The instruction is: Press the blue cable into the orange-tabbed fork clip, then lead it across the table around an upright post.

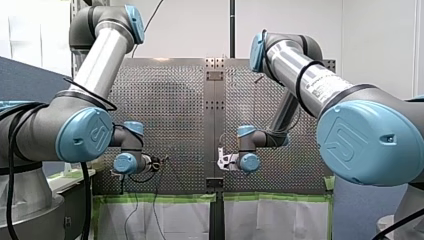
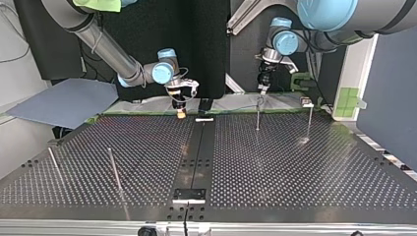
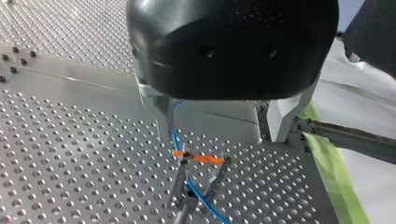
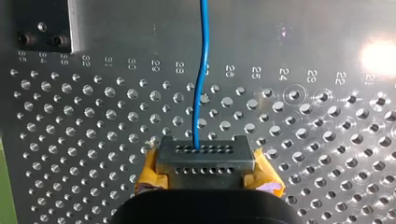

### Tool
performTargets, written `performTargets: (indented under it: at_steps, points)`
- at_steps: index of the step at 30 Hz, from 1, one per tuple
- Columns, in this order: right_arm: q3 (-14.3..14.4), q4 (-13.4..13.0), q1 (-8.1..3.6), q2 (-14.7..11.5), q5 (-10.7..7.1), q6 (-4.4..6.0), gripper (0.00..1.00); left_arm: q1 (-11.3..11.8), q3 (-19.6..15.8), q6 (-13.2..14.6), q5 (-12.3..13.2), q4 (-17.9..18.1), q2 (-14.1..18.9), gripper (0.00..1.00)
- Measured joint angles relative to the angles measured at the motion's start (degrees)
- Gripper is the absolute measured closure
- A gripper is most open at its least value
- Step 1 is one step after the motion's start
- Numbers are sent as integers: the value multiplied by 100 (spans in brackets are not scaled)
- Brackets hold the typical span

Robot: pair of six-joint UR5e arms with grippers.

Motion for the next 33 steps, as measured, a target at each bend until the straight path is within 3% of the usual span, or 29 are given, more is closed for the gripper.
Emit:
performTargets:
  at_steps: [11, 28, 33]
  points:
    - [3, 39, 4, 2, -6, -4, 100, -8, 0, 260, -387, -257, 0, 0]
    - [3, 88, 9, 7, -21, -17, 100, -10, 0, 252, -386, -258, 0, 0]
    - [4, 96, 8, 7, -21, -18, 100, -43, 0, 268, -266, -255, 0, 0]
